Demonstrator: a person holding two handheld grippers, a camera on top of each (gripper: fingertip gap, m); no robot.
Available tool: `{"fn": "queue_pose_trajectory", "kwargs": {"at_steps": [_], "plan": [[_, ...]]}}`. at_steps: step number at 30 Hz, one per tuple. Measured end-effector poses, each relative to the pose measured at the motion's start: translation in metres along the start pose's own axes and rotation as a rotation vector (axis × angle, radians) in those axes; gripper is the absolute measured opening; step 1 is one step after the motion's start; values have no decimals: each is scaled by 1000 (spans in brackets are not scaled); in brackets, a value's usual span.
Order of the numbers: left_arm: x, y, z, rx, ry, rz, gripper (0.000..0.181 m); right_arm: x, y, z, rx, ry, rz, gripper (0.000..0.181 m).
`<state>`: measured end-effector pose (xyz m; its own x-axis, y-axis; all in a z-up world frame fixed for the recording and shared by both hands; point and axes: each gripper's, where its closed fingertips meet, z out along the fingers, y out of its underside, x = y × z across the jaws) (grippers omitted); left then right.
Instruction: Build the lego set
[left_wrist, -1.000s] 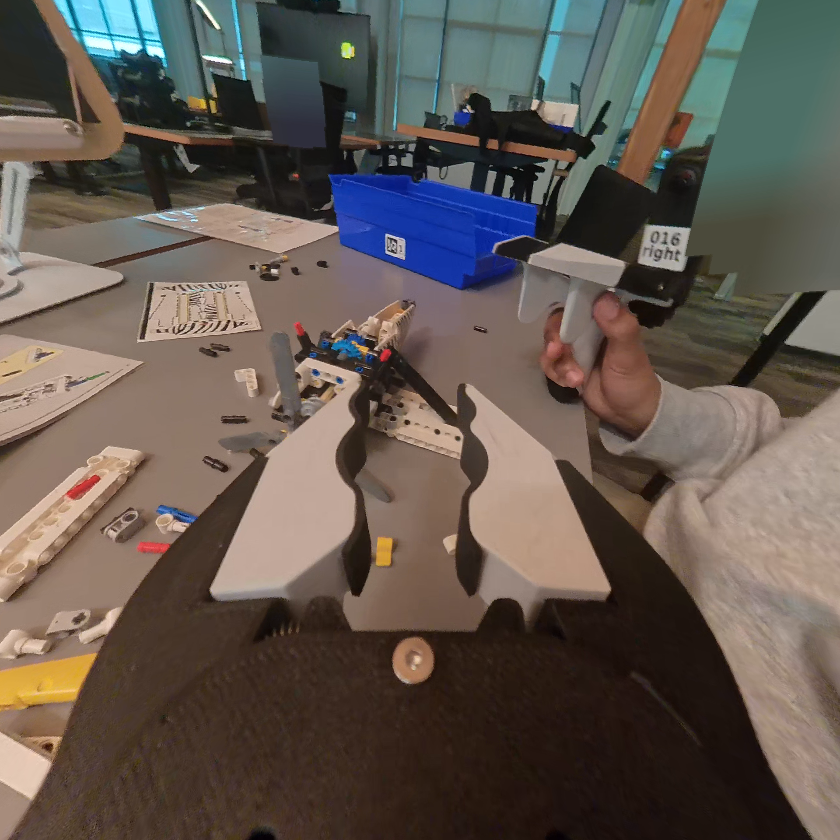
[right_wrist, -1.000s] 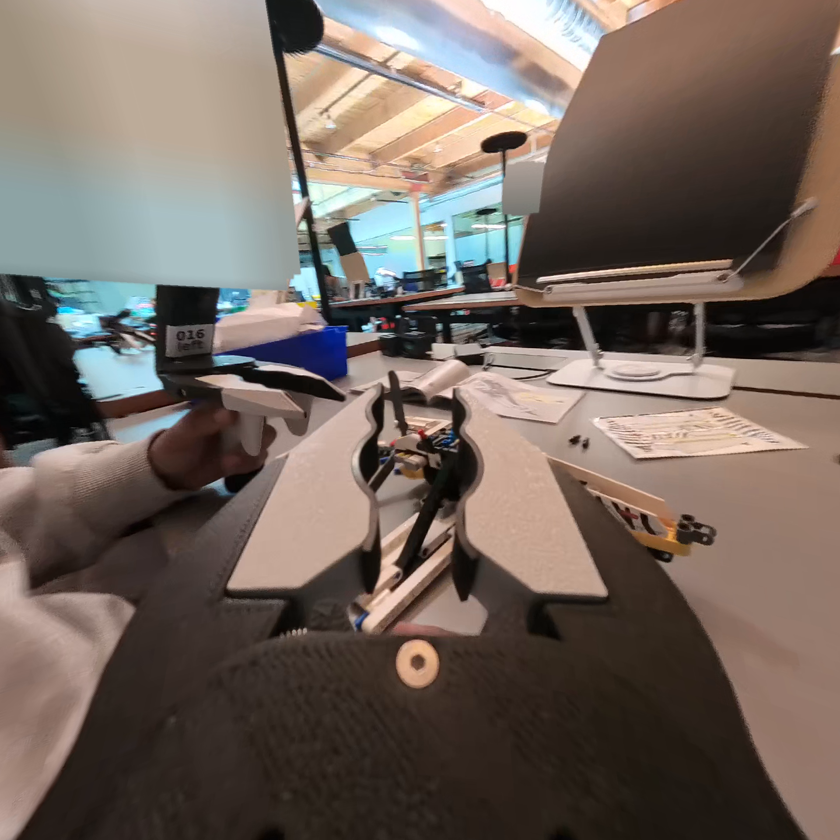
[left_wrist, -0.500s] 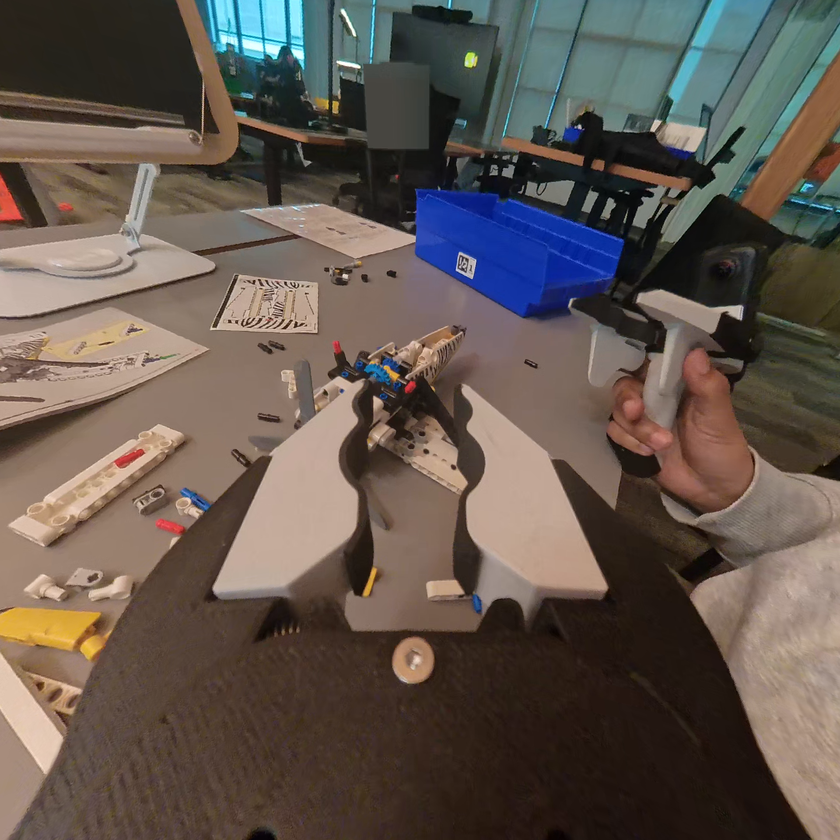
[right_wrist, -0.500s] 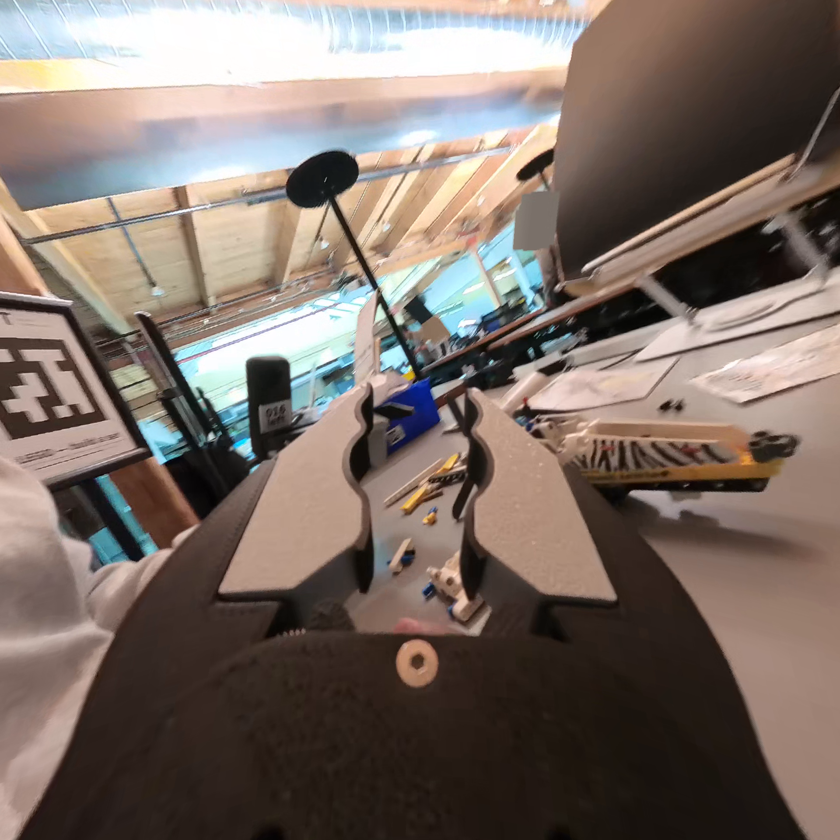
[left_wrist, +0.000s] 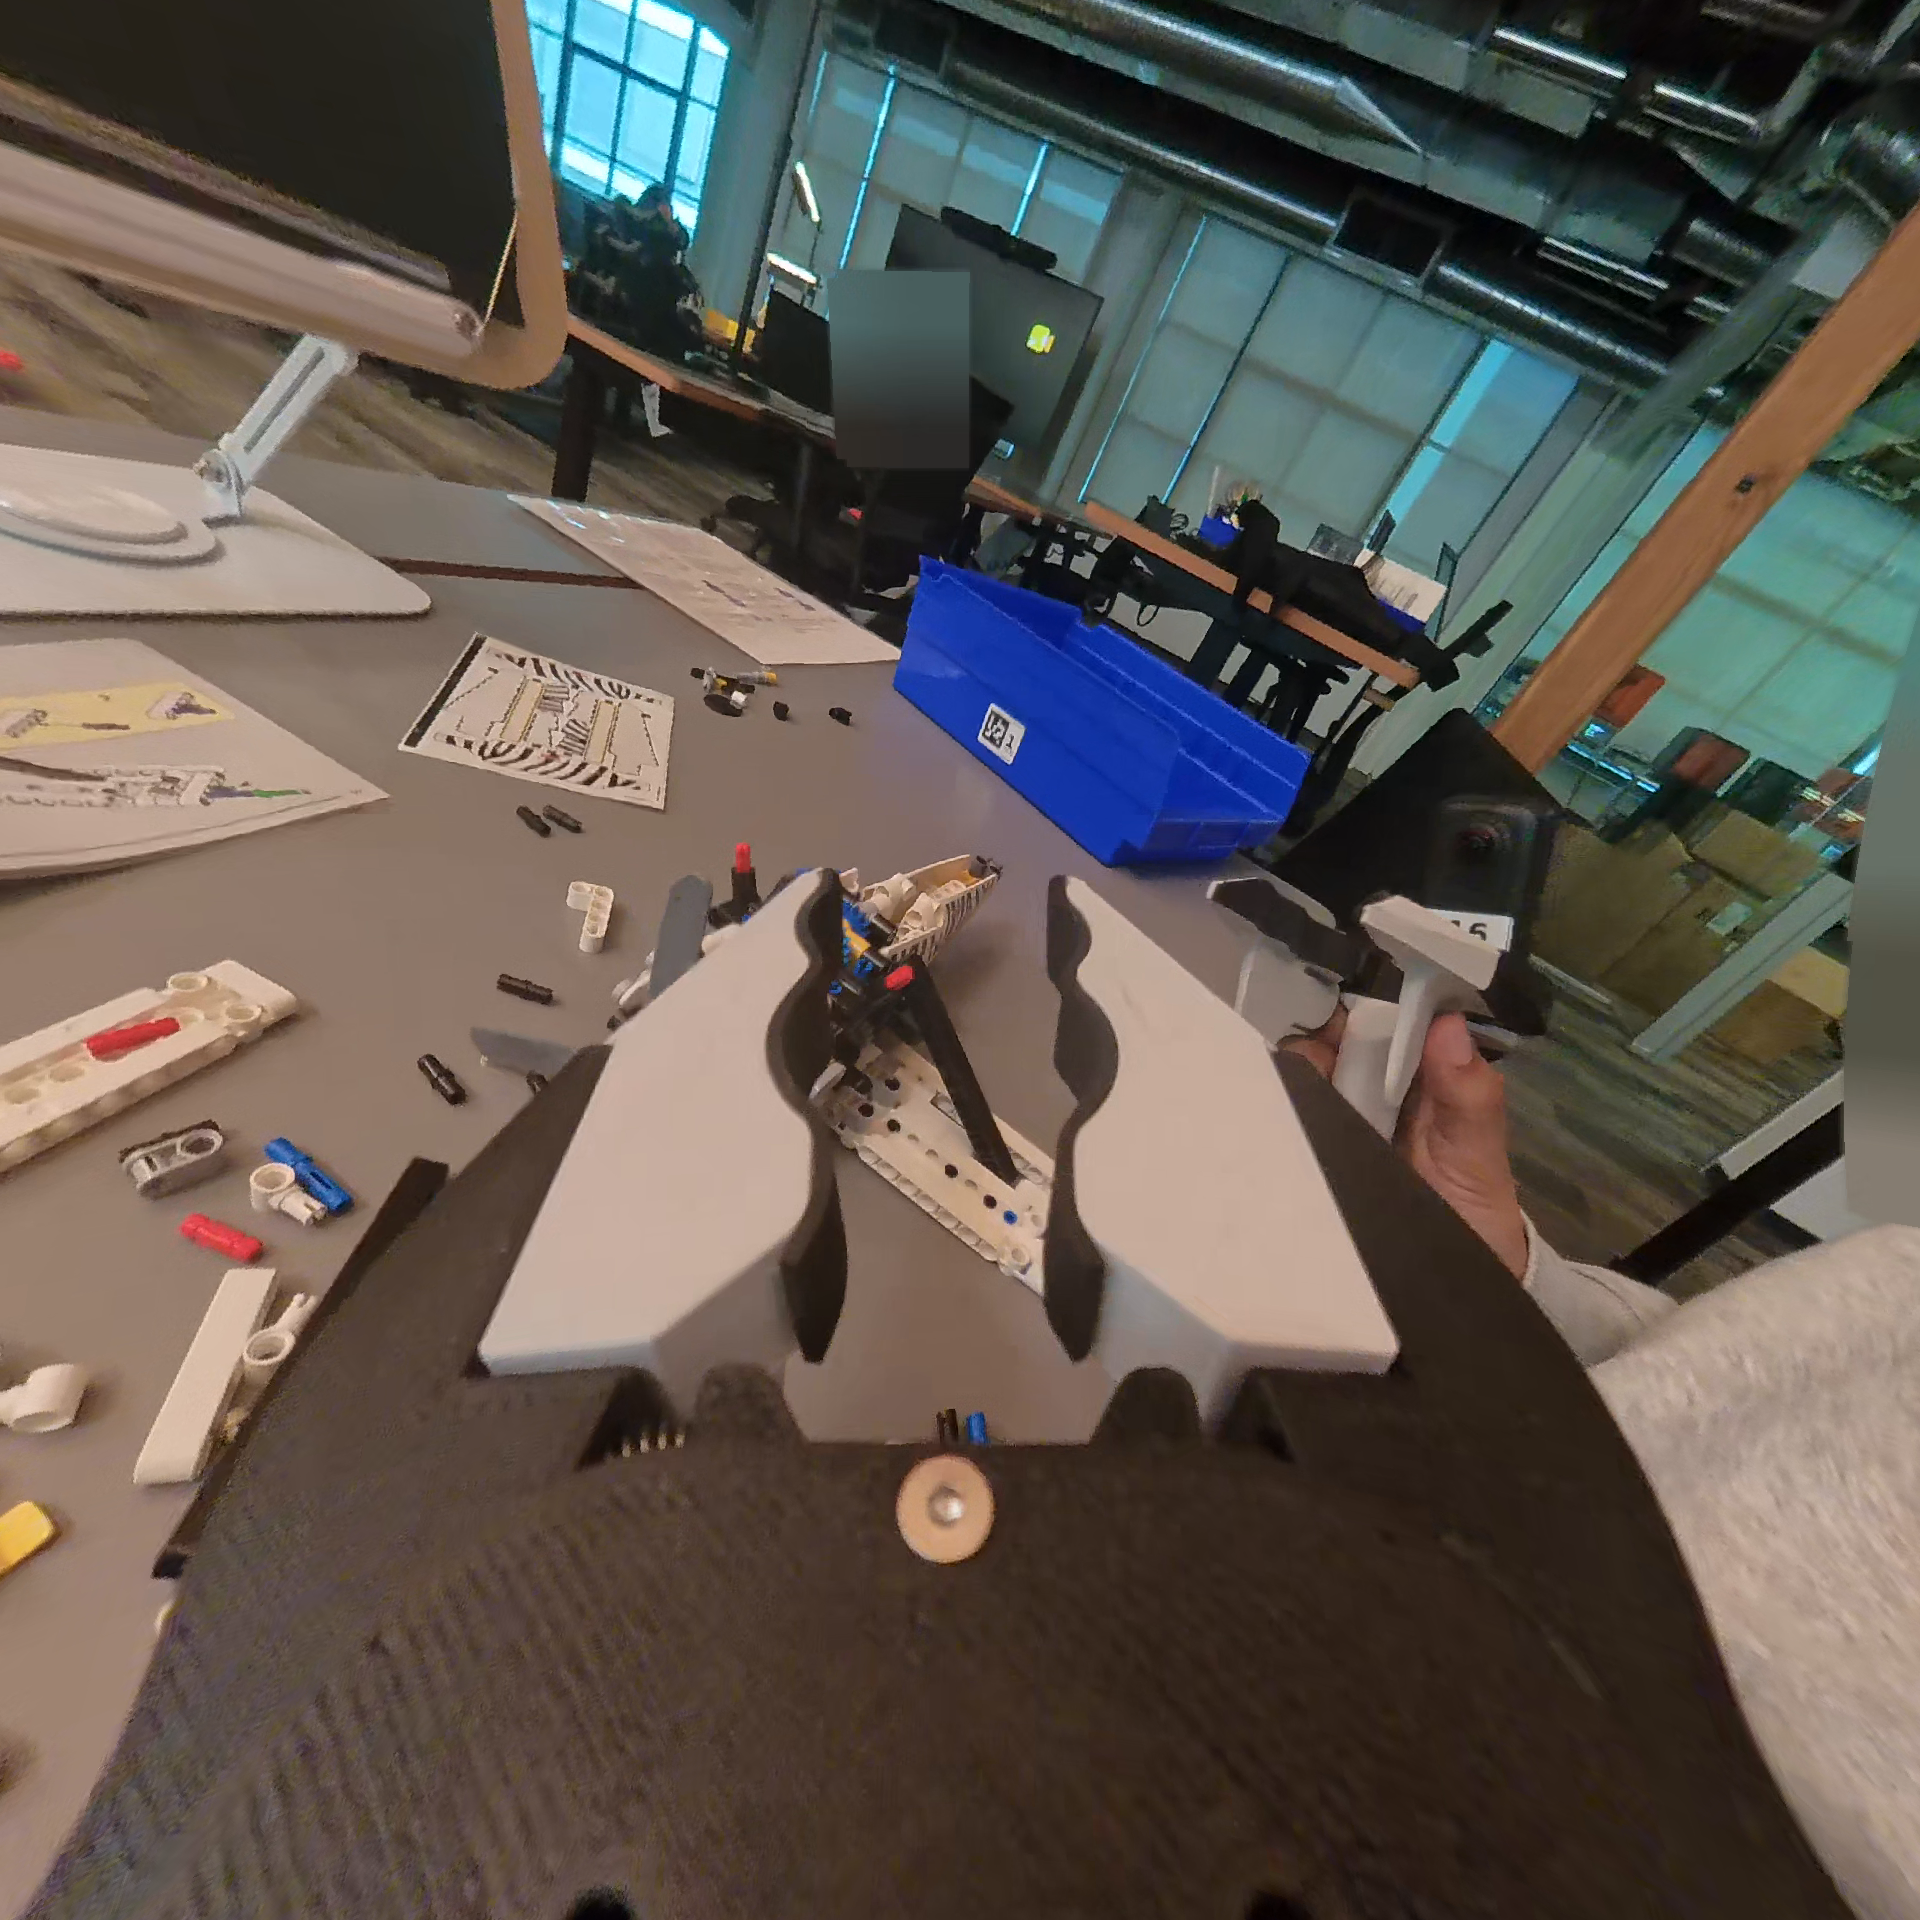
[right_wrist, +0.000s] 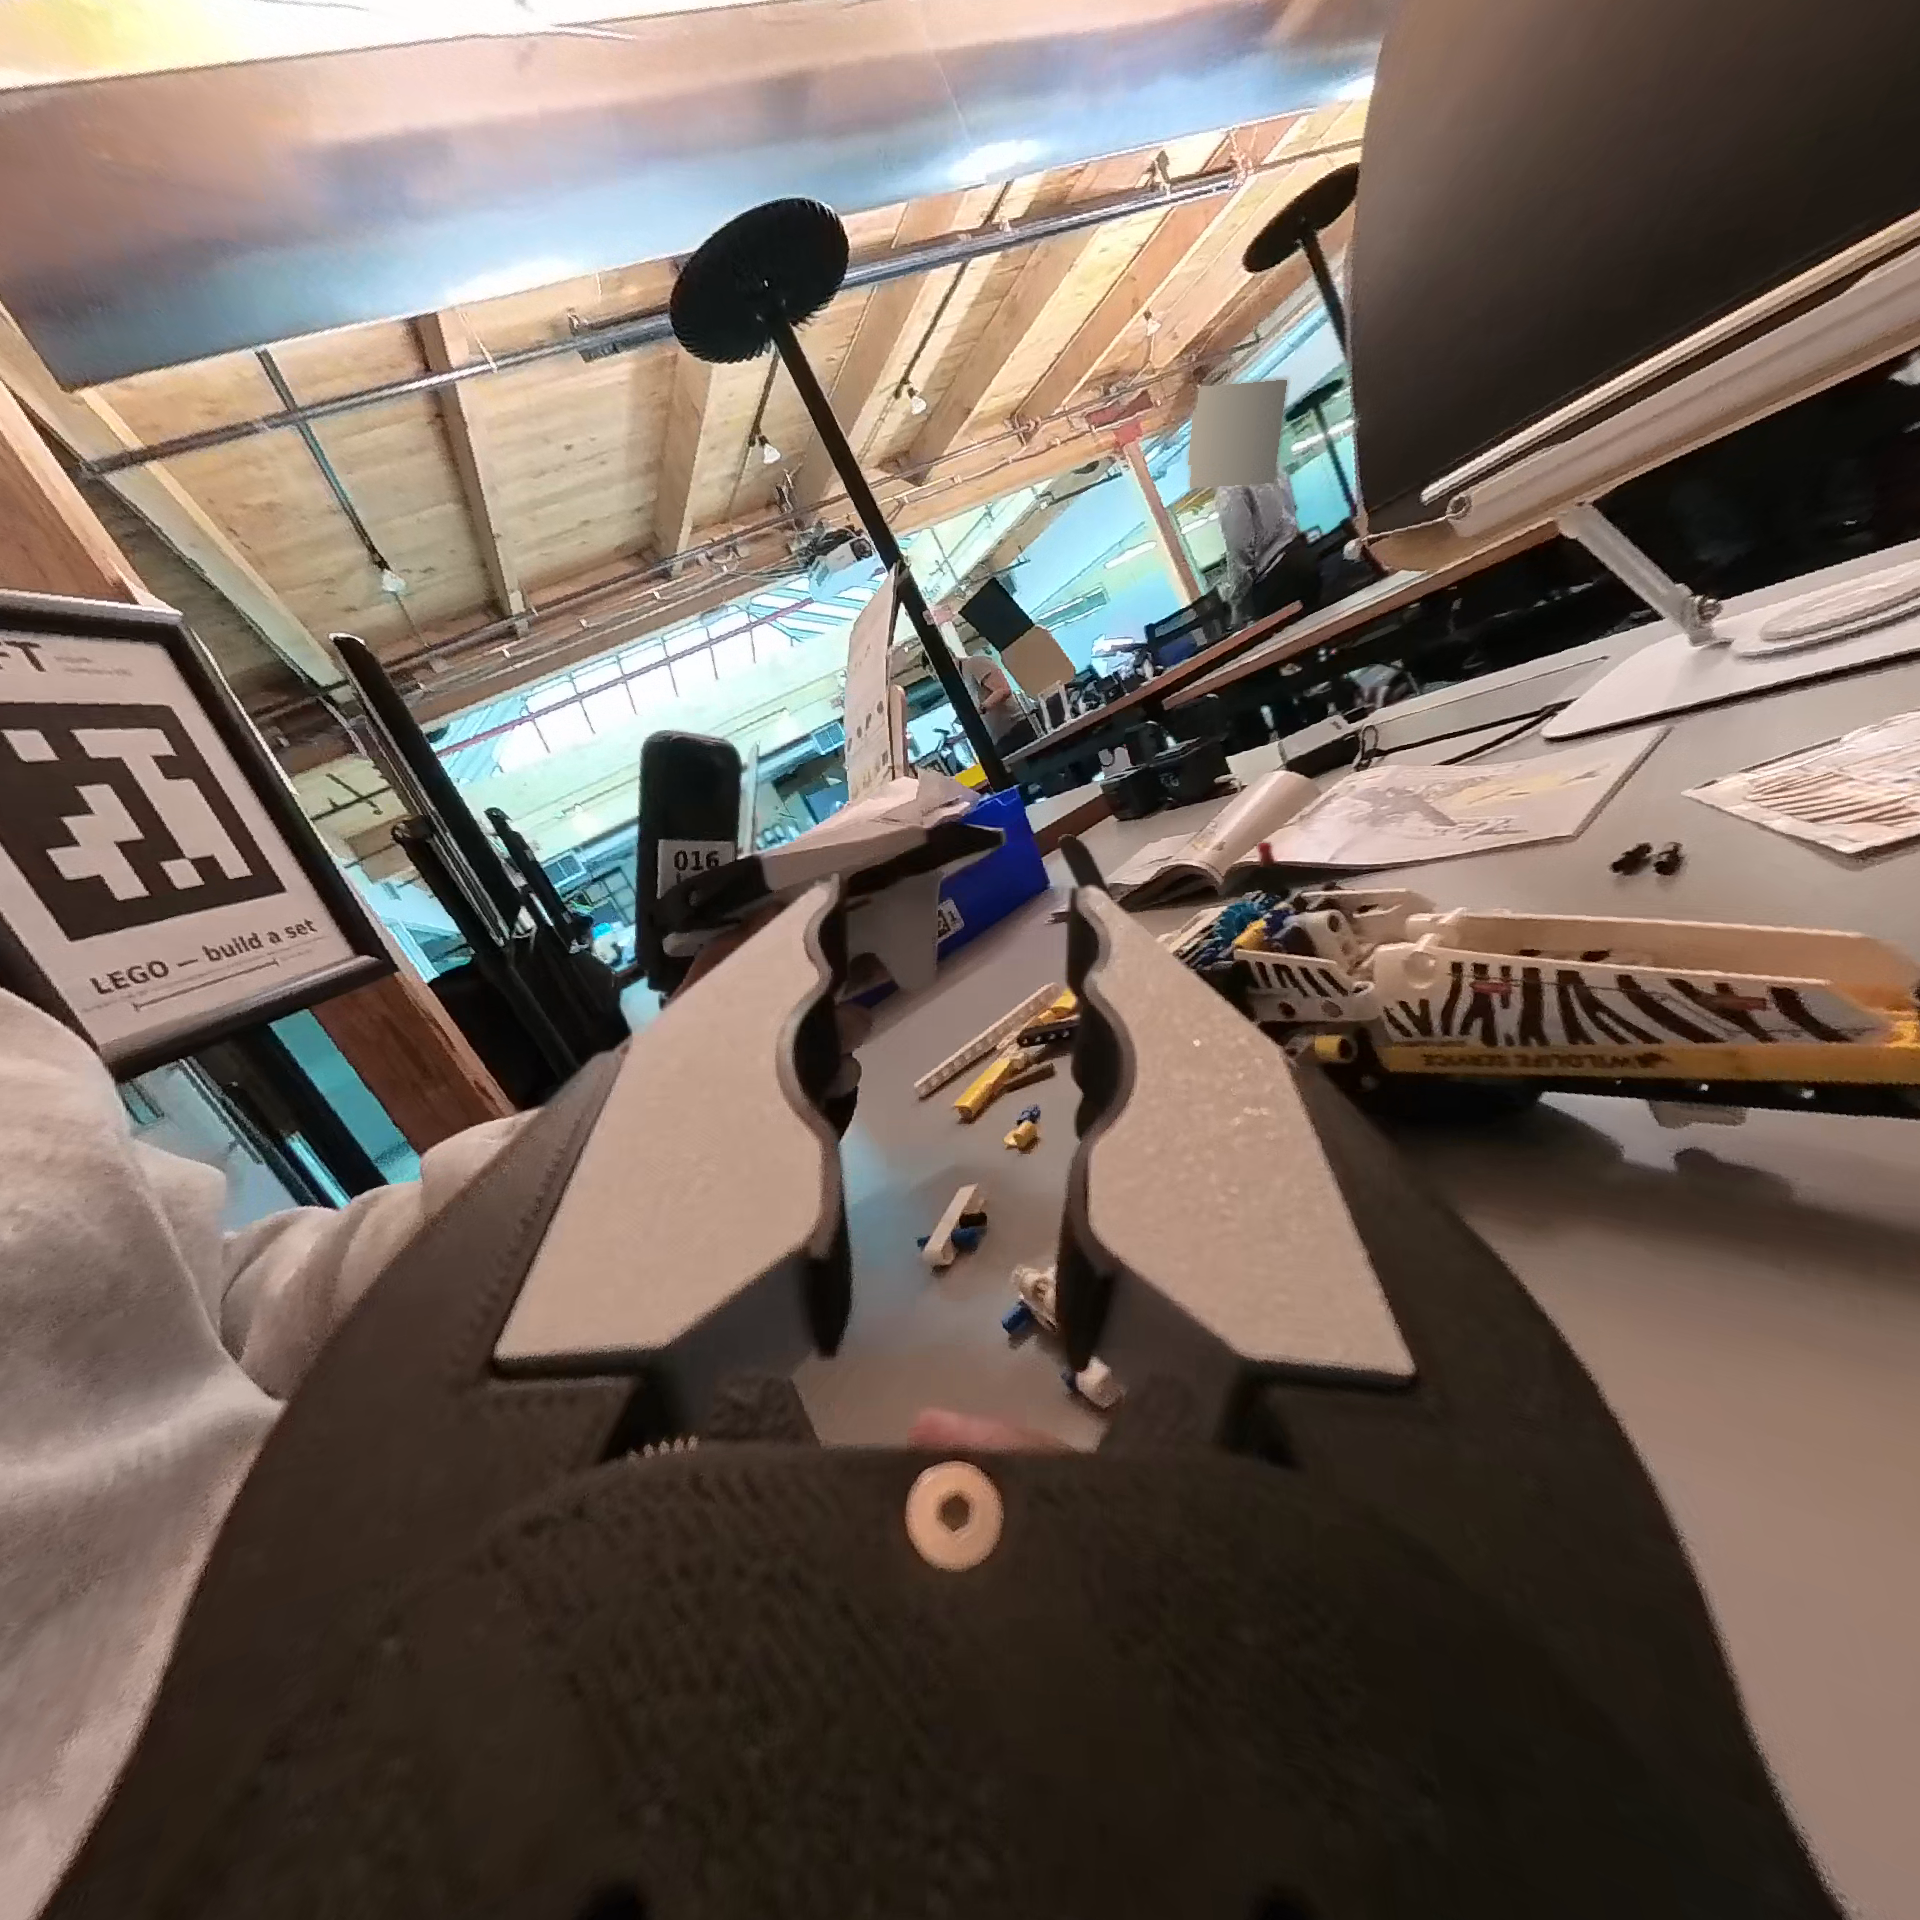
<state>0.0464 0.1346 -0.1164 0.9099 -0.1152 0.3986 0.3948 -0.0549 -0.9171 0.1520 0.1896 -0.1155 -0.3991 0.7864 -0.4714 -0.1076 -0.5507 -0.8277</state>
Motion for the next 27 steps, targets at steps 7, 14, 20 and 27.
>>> {"fn": "queue_pose_trajectory", "kwargs": {"at_steps": [7, 14, 20, 27], "plan": [[5, 2, -6, -62, -39, 77, 39, 1, -2, -5, 8, -12, 24, 41], [18, 18, -23, -100, -119, 145, 32, 2, -3, -7, 10, -24, 38, 42], [5, 48, -40, -225, -269, 126, 27, 2, -4, -8, 15, -15, 9, 40], [-6, 66, -47, -255, -394, 114, 36, -1, 1, -4, 9, -10, -8, 39]]}}
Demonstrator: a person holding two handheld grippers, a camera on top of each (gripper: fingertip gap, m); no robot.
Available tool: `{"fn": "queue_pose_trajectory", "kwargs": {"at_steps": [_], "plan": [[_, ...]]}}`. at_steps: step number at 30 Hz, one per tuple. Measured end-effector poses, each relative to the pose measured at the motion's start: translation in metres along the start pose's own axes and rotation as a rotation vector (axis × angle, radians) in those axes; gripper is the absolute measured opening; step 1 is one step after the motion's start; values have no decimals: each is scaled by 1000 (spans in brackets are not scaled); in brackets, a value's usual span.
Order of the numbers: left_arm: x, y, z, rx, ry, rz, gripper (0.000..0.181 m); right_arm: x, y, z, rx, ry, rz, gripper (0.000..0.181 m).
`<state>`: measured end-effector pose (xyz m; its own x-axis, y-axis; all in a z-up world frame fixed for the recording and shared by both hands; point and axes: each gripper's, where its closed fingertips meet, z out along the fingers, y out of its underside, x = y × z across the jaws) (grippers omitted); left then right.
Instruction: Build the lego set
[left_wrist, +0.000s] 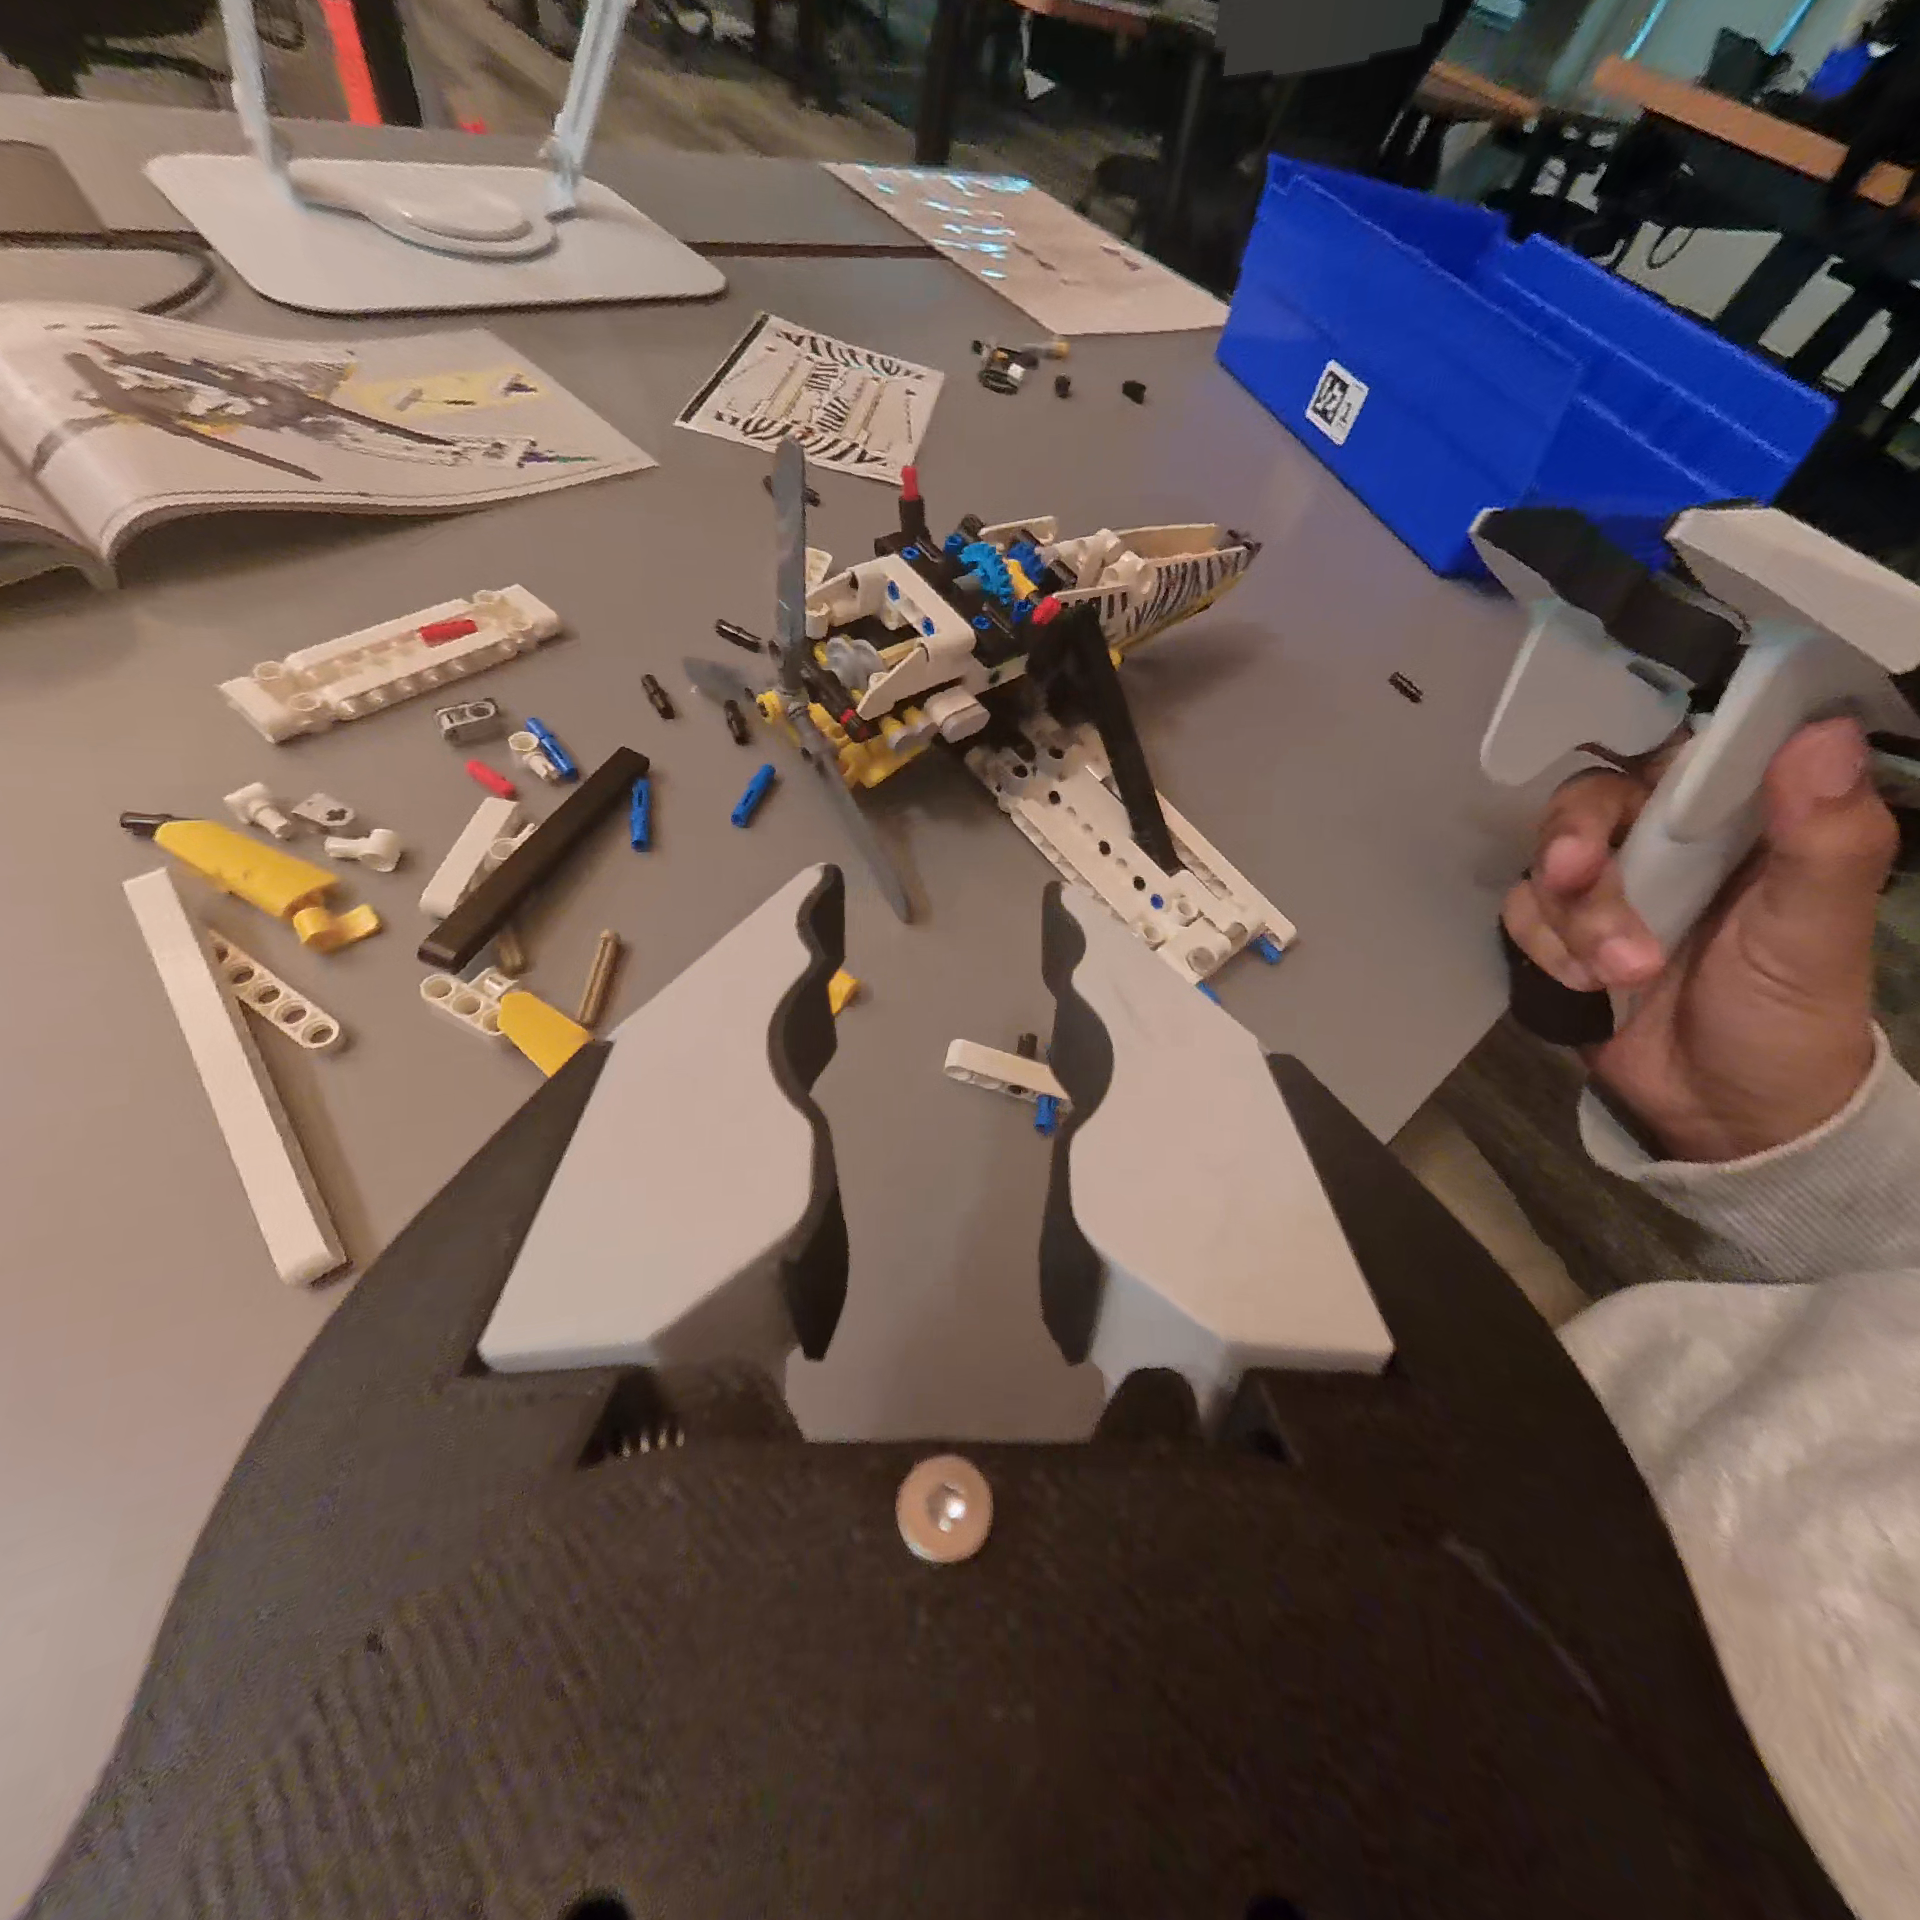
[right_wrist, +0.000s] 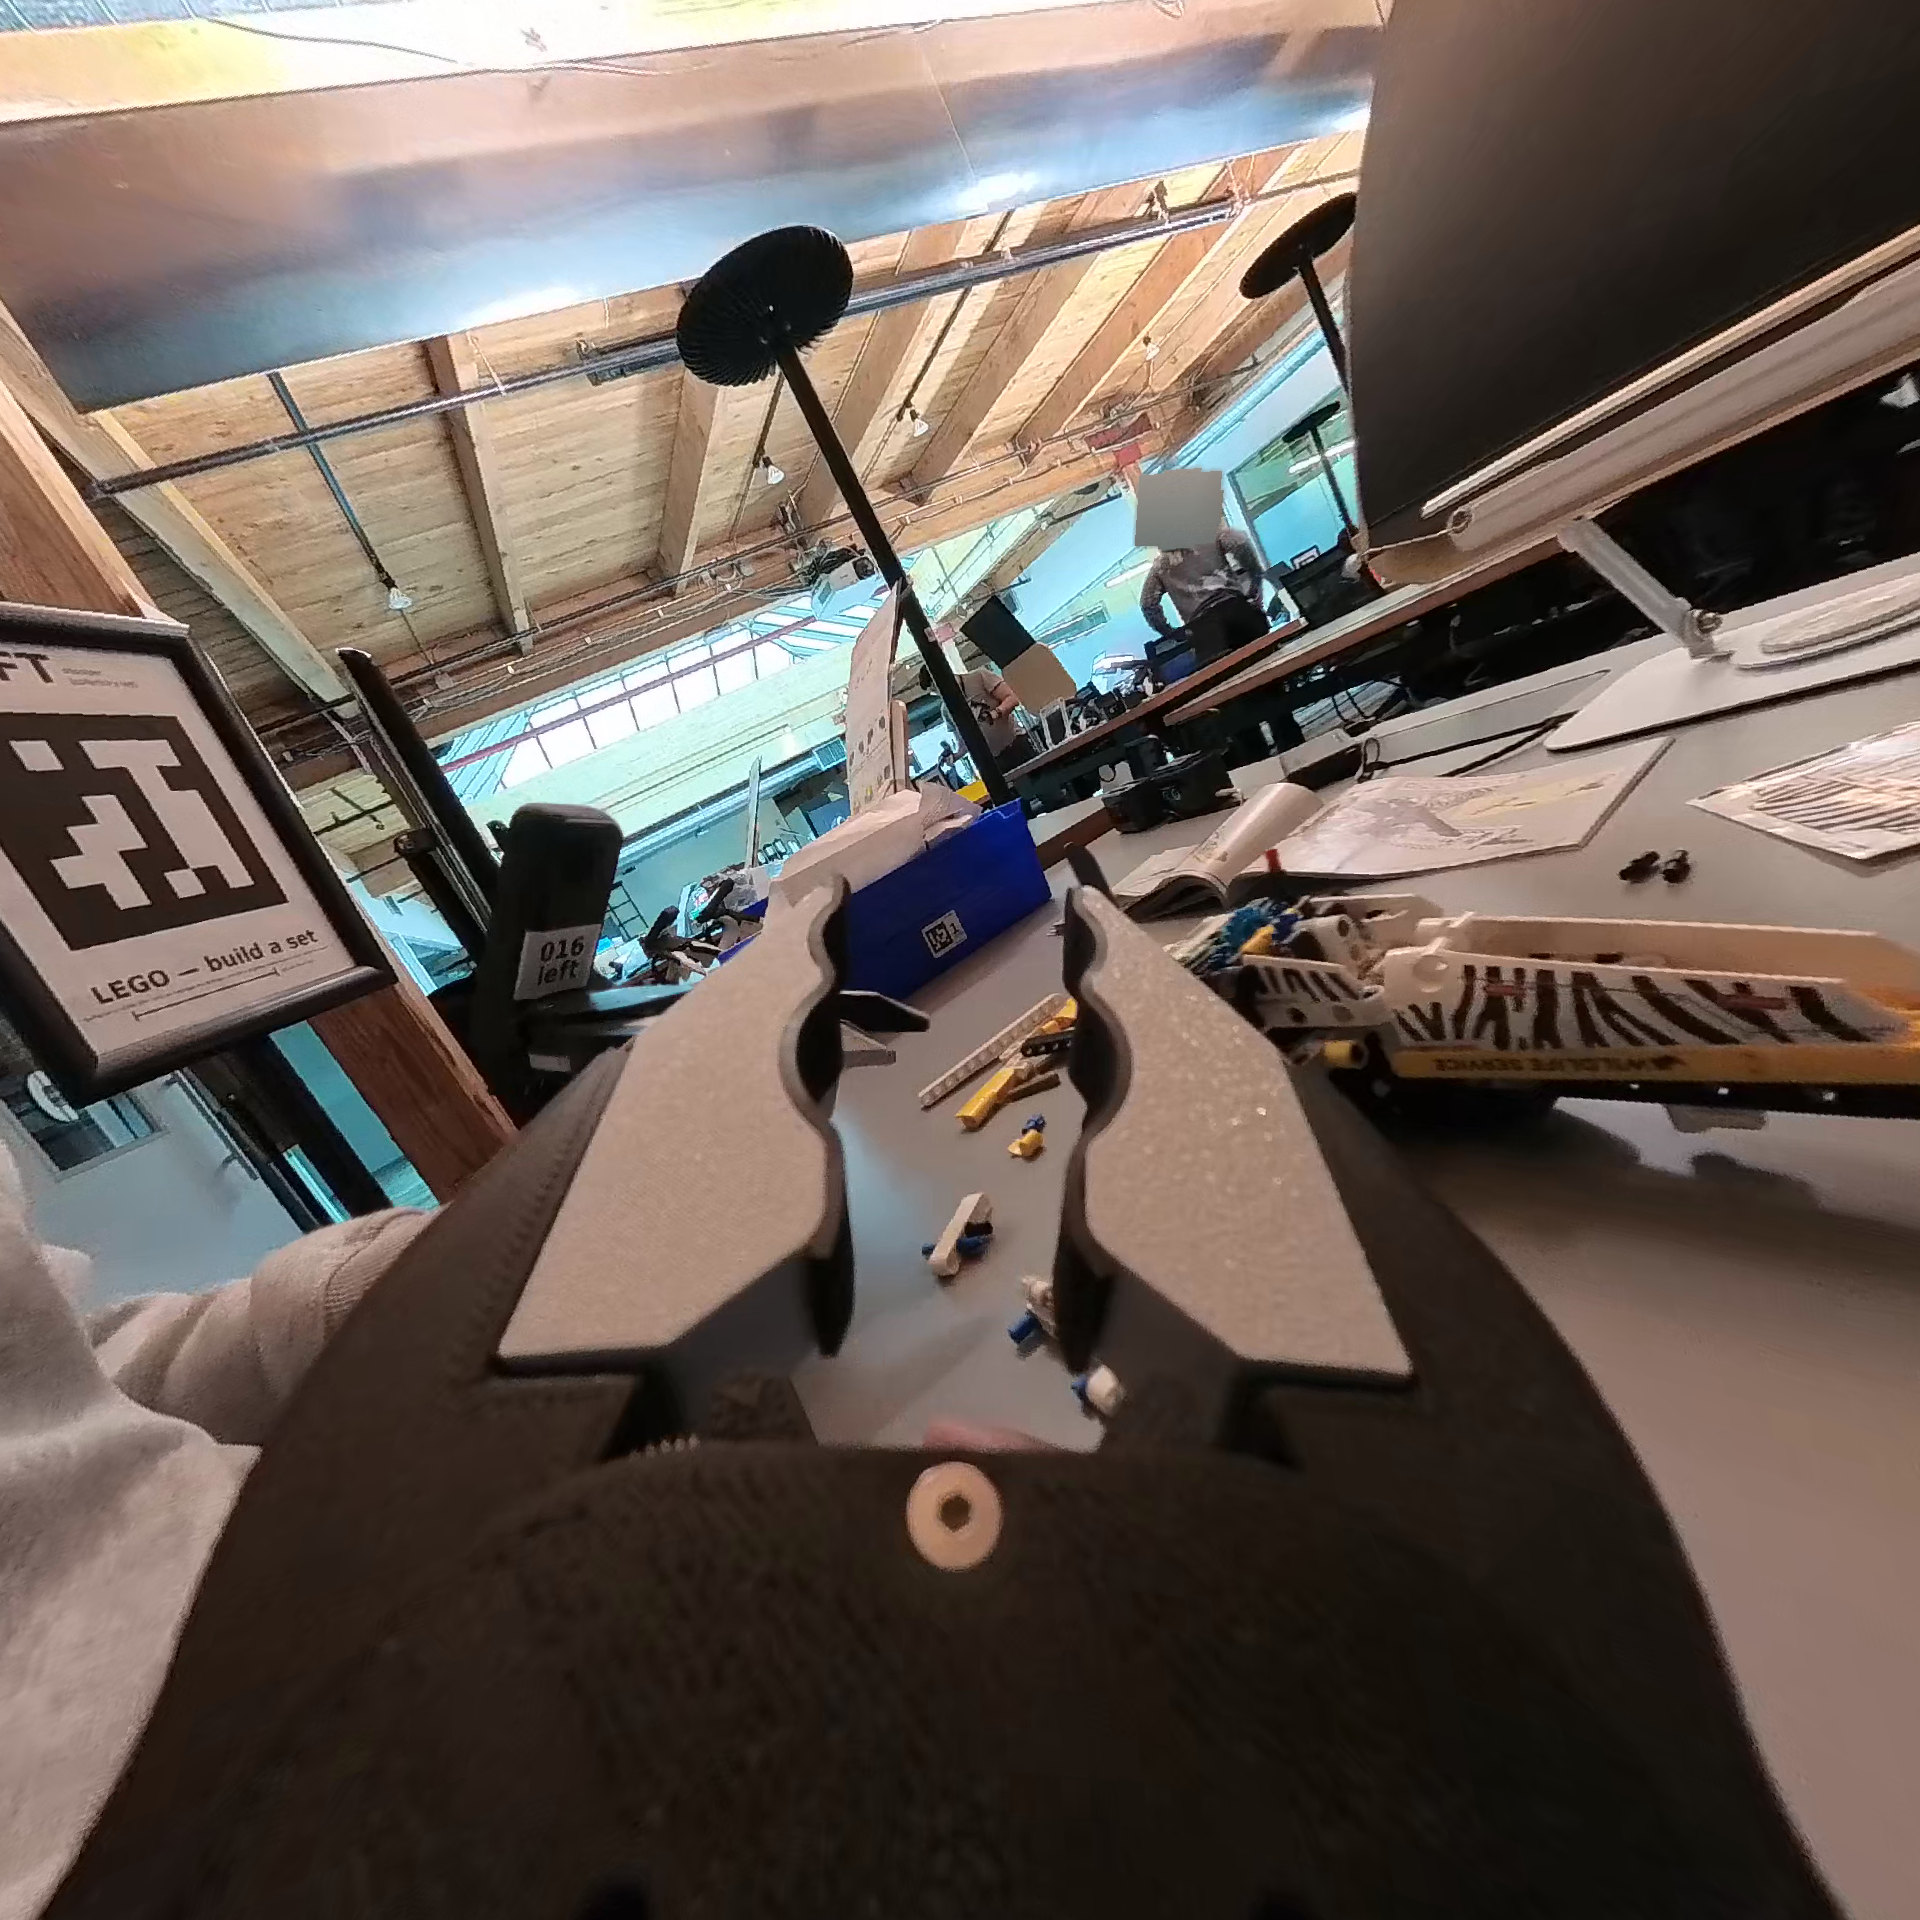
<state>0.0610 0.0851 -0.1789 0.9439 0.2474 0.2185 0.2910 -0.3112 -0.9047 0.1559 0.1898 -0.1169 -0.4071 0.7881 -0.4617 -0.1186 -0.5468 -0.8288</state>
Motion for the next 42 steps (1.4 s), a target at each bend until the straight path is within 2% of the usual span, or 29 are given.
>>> {"fn": "queue_pose_trajectory", "kwargs": {"at_steps": [5, 9, 12, 15, 17, 24, 32, 42], "plan": [[-5, 7, 4, -44, -56, 8, 46, -7, 13, 9, -56, 6, -46, 37], [-5, -2, 1, 1, -88, 11, 59, -8, 17, 11, -73, 7, -60, 37], [-4, -5, 1, 15, -97, 40, 61, -8, 15, 10, -61, 2, -46, 37], [16, 3, 3, -50, 20, 60, 41, -7, 15, 10, -59, 0, -37, 37], [20, 4, 4, -53, 35, 76, 37, -7, 15, 10, -61, 0, -37, 37], [22, 2, 5, -23, 22, 149, 36, -7, 15, 10, -61, -2, -33, 38], [30, 5, 6, -26, 70, 134, 30, -7, 15, 11, -61, -6, -29, 38], [29, 8, 9, -48, 66, 131, 32, -7, 14, 10, -57, -10, -21, 38]]}}
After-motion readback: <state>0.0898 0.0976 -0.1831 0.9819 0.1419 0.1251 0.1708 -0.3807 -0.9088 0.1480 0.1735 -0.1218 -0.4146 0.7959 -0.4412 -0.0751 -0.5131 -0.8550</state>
